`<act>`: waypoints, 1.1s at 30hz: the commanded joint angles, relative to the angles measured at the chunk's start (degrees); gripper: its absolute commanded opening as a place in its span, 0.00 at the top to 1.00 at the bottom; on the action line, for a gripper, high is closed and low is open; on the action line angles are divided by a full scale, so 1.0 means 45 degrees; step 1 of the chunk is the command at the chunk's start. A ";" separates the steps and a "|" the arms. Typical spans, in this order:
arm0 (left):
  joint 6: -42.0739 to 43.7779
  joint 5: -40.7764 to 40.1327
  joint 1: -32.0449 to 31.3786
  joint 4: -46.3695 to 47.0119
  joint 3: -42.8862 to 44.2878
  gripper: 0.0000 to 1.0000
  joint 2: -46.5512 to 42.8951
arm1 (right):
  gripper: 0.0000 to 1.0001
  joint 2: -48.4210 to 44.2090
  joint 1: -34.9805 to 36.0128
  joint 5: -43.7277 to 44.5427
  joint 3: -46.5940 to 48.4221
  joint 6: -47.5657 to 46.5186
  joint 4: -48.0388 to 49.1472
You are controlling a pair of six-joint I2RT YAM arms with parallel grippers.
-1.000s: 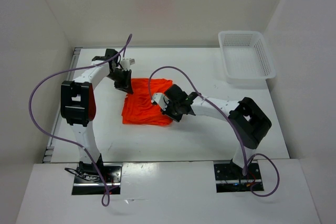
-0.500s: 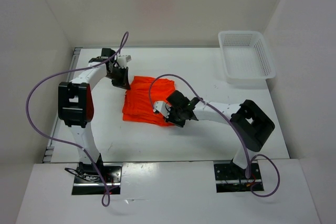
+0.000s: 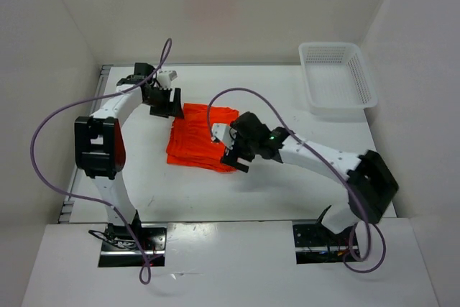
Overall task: Fold and stack the shorts
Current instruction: Fold the shorts
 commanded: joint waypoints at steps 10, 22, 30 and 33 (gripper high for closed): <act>0.0085 -0.0435 0.2889 0.1235 -0.2517 0.01 -0.5808 | 0.01 -0.6940 -0.1686 0.4420 -0.0039 -0.0905 0.1003; 0.0085 -0.5236 0.5238 0.3133 -0.6607 0.01 -0.8294 | 0.01 -1.2480 -0.6939 0.4518 -0.3885 -0.0241 0.3700; 0.0085 -0.4046 0.5942 0.3017 -0.6746 0.01 -0.8431 | 0.01 -1.6236 -0.8915 0.3483 -0.5099 0.0892 0.1983; 0.0085 -0.4046 0.5943 0.3017 -0.6862 0.01 -0.8548 | 0.01 -1.7369 -0.9210 0.3346 -0.5352 0.1263 0.1241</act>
